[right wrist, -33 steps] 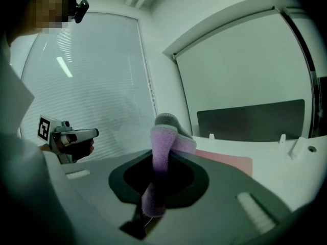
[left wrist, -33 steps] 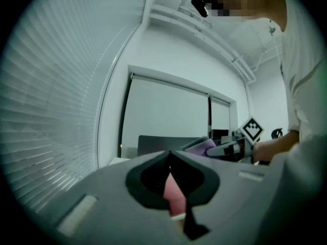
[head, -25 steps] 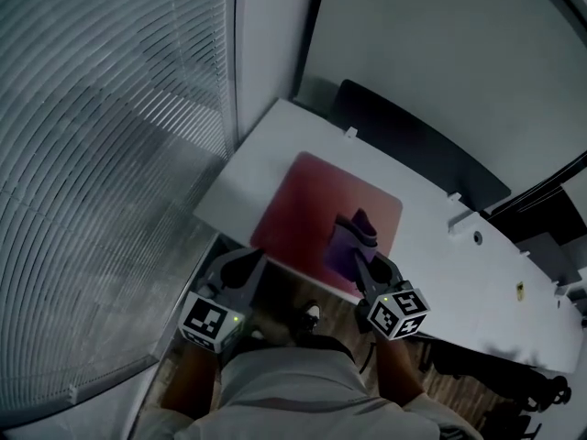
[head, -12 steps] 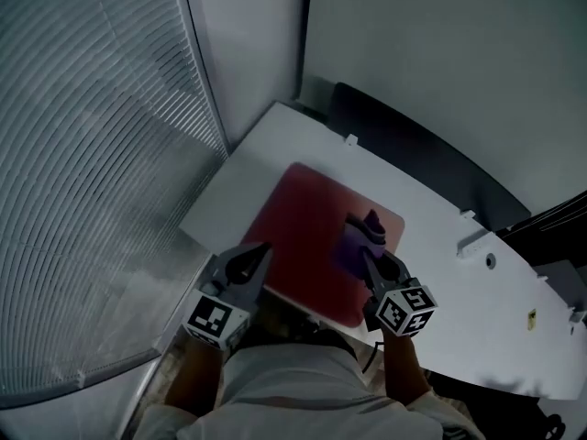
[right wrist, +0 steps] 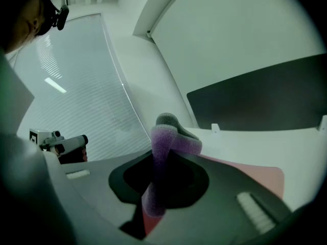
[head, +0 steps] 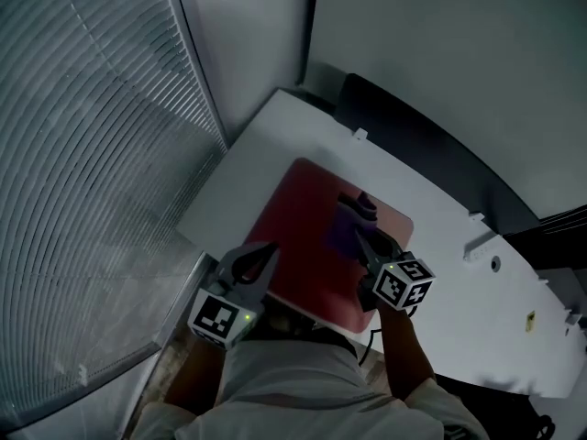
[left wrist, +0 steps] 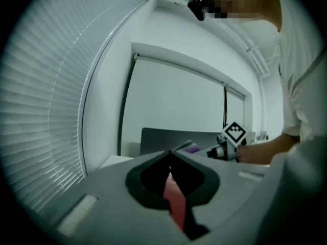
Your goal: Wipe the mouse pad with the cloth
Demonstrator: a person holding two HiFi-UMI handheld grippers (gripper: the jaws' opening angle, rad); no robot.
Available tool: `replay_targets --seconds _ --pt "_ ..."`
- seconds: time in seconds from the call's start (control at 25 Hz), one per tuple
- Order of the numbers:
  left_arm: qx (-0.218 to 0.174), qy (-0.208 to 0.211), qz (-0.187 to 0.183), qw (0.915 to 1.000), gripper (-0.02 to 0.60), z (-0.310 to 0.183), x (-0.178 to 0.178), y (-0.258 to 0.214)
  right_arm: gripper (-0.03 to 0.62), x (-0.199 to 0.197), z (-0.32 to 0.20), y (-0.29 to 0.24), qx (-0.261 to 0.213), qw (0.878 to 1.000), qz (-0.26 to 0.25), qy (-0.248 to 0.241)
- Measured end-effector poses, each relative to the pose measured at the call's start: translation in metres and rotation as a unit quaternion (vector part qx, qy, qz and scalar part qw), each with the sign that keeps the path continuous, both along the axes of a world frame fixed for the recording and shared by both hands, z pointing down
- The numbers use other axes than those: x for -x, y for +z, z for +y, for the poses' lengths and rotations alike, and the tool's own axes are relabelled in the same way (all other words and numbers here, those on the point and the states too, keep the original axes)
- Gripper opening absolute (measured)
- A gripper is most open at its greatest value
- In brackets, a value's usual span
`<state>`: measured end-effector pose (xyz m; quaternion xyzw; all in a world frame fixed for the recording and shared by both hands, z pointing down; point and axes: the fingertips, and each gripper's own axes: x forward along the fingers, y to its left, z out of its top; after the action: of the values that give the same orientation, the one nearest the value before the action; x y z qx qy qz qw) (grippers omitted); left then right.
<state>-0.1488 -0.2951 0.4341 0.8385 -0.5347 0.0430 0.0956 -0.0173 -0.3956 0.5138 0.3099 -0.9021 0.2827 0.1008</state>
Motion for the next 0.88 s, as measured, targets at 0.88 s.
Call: replay_targets --seconds 0.88 --pt "0.028 0.023 0.003 0.9993 0.003 -0.012 0.098 0.034 0.048 0.173 -0.123 0.163 0.139 0.987 0.072 0.039"
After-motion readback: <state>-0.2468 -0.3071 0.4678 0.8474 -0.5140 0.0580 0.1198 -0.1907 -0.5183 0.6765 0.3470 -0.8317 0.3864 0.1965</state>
